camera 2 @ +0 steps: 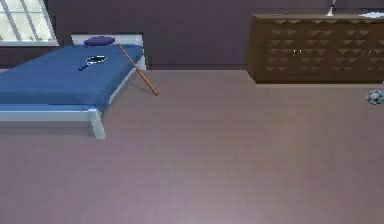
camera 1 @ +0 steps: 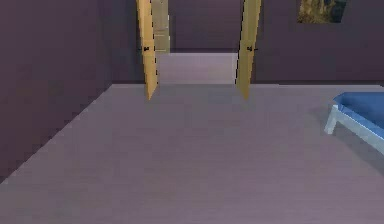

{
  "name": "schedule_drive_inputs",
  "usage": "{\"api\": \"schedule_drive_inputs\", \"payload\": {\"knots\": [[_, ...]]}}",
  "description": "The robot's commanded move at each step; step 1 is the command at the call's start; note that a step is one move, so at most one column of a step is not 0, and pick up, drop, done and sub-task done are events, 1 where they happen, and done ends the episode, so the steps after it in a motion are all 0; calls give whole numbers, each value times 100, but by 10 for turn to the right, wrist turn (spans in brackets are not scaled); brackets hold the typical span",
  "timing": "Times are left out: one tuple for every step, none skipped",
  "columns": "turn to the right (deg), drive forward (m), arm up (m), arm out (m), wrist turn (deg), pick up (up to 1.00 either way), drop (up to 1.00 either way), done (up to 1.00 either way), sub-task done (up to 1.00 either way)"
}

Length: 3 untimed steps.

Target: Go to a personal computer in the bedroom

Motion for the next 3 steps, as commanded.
{"api": "schedule_drive_inputs", "payload": {"knots": [[0, 5, 0, 0, 0, 0, 0, 0, 0], [450, 0, 0, 0, 0, 0, 0, 0, 0], [360, 0, 0, 0, 0, 0, 0, 0, 0]]}}
